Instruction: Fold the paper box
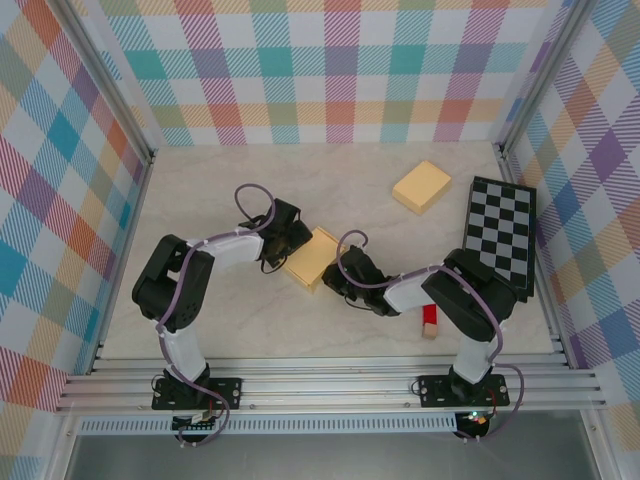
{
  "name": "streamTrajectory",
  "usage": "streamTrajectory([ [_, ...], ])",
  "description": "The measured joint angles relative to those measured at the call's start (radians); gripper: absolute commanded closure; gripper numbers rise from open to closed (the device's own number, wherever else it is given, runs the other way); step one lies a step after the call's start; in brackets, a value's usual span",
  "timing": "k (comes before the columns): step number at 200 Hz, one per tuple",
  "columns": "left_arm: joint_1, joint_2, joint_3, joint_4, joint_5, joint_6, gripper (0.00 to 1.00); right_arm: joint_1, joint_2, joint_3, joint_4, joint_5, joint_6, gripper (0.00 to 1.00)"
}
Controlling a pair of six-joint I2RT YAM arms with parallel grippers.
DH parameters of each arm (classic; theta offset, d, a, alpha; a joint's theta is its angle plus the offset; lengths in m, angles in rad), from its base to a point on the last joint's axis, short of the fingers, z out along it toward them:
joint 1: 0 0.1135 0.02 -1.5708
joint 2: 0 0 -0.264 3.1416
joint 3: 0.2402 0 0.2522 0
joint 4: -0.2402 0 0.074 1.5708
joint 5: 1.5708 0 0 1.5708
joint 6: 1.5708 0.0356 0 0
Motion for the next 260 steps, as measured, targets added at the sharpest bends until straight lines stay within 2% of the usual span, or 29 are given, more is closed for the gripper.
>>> streamTrajectory([
  [36,-0.023,-0.002,0.017,-0.053,-0.054,-0.048,0.11,-0.005,-0.028,0.017,-0.092,-0.006,-0.014,0.89],
  [67,-0.043,-0.012,0.017,-0.101,-0.034,-0.079,0.11,-0.005,-0.106,0.019,-0.265,-0.043,-0.064,0.88],
  [93,-0.053,-0.016,0.014,-0.122,-0.009,-0.079,0.11,-0.035,-0.184,-0.007,-0.343,-0.101,-0.107,0.88],
  [125,-0.053,-0.02,0.034,-0.179,0.024,-0.045,0.09,-0.166,-0.329,-0.033,-0.452,-0.143,-0.208,0.88],
  [153,-0.035,-0.006,0.128,-0.319,0.05,0.067,0.09,-0.306,-0.41,-0.033,-0.528,-0.195,-0.304,0.88],
  [169,-0.021,0.027,0.222,-0.356,0.06,0.148,0.09,-0.348,-0.403,-0.032,-0.55,-0.232,-0.34,0.87],
  [192,-0.014,0.077,0.318,-0.356,0.091,0.222,0.1,-0.354,-0.354,-0.026,-0.558,-0.288,-0.354,0.87],
  [260,-0.048,0.169,0.344,-0.311,0.186,0.258,0.11,-0.354,-0.185,-0.024,-0.443,-0.382,-0.341,0.88],
])
